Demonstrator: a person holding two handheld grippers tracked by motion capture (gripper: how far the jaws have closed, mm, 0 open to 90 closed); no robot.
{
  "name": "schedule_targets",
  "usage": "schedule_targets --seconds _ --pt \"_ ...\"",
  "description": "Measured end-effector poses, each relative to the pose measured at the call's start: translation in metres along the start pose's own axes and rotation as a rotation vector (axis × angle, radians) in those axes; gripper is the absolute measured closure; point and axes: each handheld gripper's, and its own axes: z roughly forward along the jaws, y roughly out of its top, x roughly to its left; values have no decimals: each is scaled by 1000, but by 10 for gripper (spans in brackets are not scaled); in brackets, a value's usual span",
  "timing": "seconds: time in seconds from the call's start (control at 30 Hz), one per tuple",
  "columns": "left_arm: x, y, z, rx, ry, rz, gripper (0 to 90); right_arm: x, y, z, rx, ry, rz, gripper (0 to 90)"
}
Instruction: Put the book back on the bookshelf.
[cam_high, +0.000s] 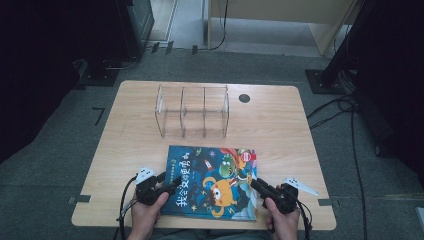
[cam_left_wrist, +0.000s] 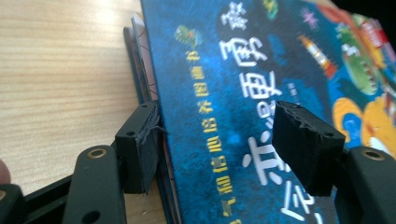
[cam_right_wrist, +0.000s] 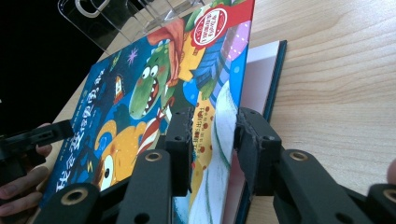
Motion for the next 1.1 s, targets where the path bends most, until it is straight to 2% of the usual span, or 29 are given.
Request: schedule_targets --seconds 0.1,0.13,0.27,0.3,0.57,0.7,0.8,0.97,1.1 --pt "4 1 -4 -29 -32 -13 387 0 0 0 -5 0 -4 683" --pt "6 1 -5 -40 -46 -21 440 1 1 -1 -14 3 -9 686" --pt "15 2 -10 -78 -128 -74 500 2 0 0 -10 6 -11 712" --pt "16 3 -11 -83 -144 -85 516 3 0 2 -3 19 -14 693" --pt "22 4 -11 -70 -163 -110 585 3 0 4 2 4 -37 683" --pt "20 4 -10 -53 -124 -91 617 4 -1 6 10 -17 -45 678" --pt "21 4 -10 -52 -125 -82 619 3 -1 6 12 -18 -45 678" --pt "25 6 -11 -34 -163 -97 628 4 0 5 8 -17 -54 678" --pt "30 10 -12 -9 -220 -128 610 5 0 4 1 -16 -73 678"
